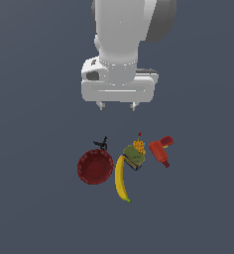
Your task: Pick up a designated object from a clutter of objects.
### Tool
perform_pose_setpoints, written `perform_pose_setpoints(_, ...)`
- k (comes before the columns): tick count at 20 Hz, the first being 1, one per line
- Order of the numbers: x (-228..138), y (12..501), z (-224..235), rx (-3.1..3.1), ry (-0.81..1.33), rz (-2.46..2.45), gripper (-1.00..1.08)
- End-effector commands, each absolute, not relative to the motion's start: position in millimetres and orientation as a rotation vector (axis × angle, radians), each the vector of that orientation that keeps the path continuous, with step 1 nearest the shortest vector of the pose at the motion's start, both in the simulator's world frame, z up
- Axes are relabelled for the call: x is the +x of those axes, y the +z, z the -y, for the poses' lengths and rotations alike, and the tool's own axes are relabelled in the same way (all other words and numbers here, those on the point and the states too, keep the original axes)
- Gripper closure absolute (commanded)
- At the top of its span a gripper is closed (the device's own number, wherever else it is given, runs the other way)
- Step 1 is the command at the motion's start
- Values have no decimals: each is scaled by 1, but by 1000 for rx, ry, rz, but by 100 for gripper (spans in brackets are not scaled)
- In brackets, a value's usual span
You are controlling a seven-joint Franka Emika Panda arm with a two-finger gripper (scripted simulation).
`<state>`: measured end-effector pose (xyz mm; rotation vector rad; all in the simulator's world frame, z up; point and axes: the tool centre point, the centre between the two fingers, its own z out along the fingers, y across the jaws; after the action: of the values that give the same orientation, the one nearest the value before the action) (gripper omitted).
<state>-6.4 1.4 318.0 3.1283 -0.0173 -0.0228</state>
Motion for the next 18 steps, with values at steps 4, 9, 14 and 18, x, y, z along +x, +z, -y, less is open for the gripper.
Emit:
perform_pose_setpoints(4,-4,319,1,3133,-15,25,-92)
perform_pose_setpoints(9,3,325,10,3153,18,58,-92)
perform_pose_setpoints(14,4,324,10,3153,19,59,-92)
perform_pose_setpoints(18,5,314,5,3153,18,58,-92)
